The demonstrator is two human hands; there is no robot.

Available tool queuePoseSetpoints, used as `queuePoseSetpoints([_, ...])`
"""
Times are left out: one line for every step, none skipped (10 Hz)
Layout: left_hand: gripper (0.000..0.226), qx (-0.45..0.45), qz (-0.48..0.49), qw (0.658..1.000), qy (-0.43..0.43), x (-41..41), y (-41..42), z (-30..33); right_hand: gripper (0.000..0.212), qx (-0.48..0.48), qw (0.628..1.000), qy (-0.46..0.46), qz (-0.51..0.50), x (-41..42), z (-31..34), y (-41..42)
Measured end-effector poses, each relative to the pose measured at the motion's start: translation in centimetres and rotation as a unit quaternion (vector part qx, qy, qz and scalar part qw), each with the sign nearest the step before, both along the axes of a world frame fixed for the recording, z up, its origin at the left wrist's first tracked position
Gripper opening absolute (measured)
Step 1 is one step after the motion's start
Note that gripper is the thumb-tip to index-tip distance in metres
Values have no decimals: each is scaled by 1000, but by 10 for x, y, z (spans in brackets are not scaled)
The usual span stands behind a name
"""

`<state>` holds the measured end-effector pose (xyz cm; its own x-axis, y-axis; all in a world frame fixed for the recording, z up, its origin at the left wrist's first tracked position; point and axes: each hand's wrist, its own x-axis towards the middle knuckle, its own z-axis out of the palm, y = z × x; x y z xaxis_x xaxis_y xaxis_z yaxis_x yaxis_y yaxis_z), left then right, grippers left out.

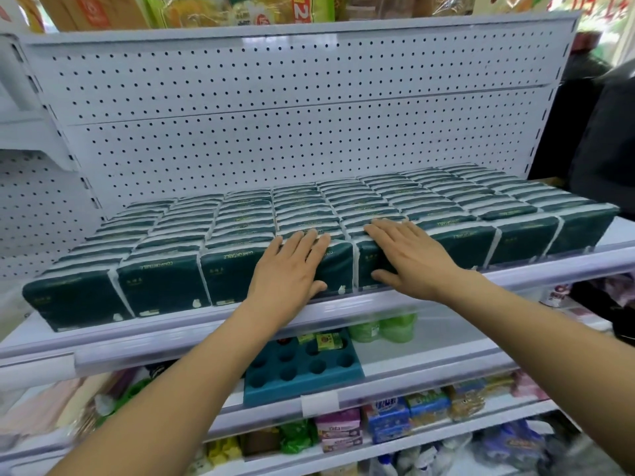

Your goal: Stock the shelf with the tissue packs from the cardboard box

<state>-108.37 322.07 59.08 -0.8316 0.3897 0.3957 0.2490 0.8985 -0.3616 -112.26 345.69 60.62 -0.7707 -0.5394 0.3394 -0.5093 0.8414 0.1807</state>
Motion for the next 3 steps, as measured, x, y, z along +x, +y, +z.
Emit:
queuePoseSetpoints([77, -1, 2, 1000, -7, -1, 2, 2, 75, -4, 1000, 0, 0, 1, 1, -4])
queuePoseSetpoints([77, -4, 12, 1000, -10, -1, 3, 2, 72, -15, 1000, -2, 0, 1, 2, -6])
queuePoseSetpoints([76, 5, 25, 999, -24, 3, 5, 9, 79, 6, 1000, -18, -21, 3, 5, -7])
